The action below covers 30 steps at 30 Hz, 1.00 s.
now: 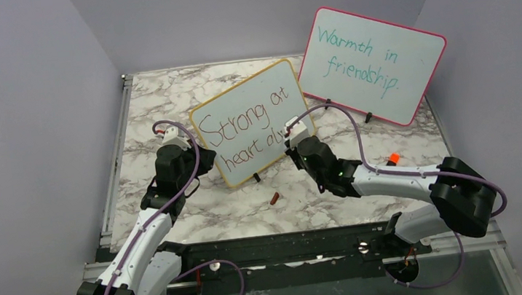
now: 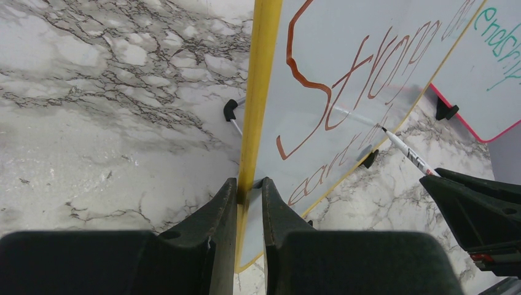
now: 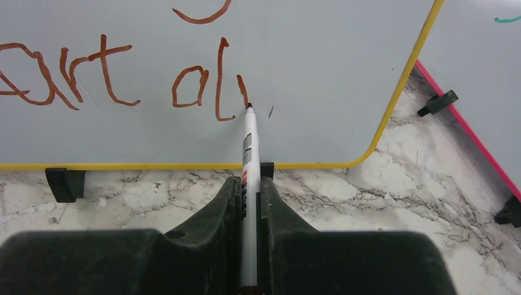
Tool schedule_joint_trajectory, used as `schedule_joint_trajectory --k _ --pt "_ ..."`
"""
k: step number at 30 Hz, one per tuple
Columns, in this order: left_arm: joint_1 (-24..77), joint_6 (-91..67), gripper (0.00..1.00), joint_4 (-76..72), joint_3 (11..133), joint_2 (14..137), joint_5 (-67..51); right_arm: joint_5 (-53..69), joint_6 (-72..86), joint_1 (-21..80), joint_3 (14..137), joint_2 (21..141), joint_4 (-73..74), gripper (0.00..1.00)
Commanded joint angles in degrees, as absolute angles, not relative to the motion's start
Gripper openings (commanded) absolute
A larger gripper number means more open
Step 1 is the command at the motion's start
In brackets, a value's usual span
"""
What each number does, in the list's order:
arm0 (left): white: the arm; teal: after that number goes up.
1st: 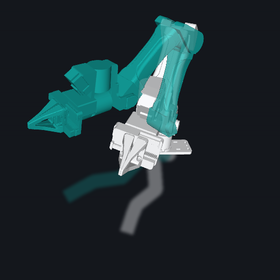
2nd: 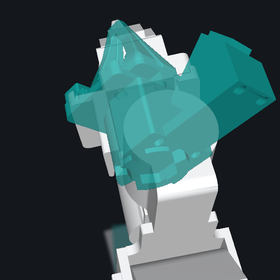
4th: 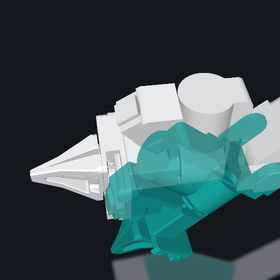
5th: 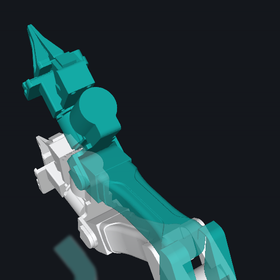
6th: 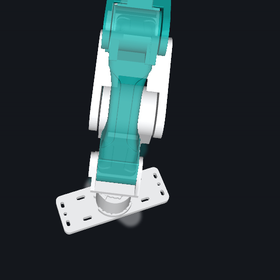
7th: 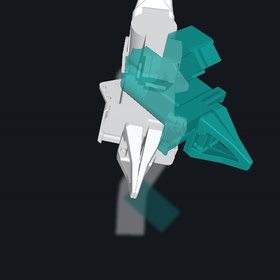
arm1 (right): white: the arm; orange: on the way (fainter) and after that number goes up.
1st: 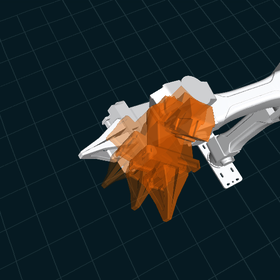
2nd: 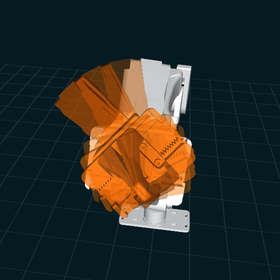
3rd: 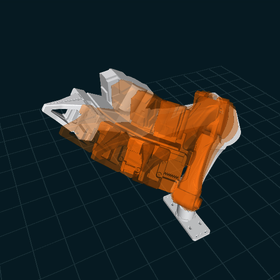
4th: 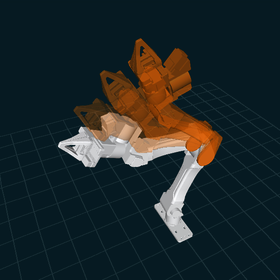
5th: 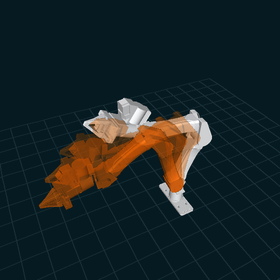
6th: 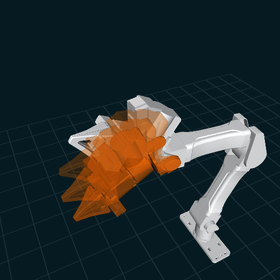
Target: Write a sentence on the whiteboard
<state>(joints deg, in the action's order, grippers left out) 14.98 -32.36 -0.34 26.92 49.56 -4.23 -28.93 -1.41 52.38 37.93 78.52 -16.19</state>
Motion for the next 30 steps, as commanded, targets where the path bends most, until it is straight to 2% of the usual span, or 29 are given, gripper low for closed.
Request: schedule_joint_trajectory --k 1,30 --pt "14.7 -32.3 0.0 1.8 27.0 49.6 -0.4 -30.9 -2.9 51.4 40.6 78.2 -17.7 0.01" --pt "14.7 -32.3 0.0 1.4 27.1 50.4 -0.4 -26.8 -0.2 50.7 39.6 78.2 -14.5 0.01"
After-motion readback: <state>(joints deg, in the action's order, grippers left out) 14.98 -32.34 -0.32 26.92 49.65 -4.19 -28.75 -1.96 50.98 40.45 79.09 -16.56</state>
